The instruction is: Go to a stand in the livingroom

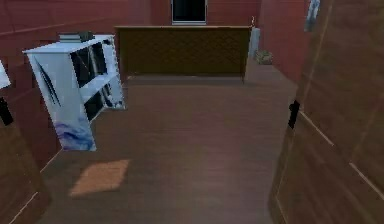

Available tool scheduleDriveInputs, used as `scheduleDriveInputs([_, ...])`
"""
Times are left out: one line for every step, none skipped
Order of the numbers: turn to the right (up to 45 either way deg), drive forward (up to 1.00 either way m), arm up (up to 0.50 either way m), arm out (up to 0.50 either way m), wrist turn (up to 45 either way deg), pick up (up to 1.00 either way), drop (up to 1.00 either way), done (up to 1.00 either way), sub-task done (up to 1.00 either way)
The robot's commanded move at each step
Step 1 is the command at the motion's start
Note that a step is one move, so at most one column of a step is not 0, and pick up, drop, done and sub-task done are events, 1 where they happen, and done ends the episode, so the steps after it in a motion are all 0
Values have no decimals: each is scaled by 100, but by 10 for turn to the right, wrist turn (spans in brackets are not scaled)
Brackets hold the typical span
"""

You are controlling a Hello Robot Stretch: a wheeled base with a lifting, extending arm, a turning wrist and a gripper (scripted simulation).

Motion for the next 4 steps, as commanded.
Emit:
scheduleDriveInputs([0,100,0,0,0,0,0,0,0])
scheduleDriveInputs([0,35,0,0,0,0,0,0,0])
scheduleDriveInputs([300,0,0,0,0,0,0,0,0])
scheduleDriveInputs([0,100,0,0,0,0,0,0,0])
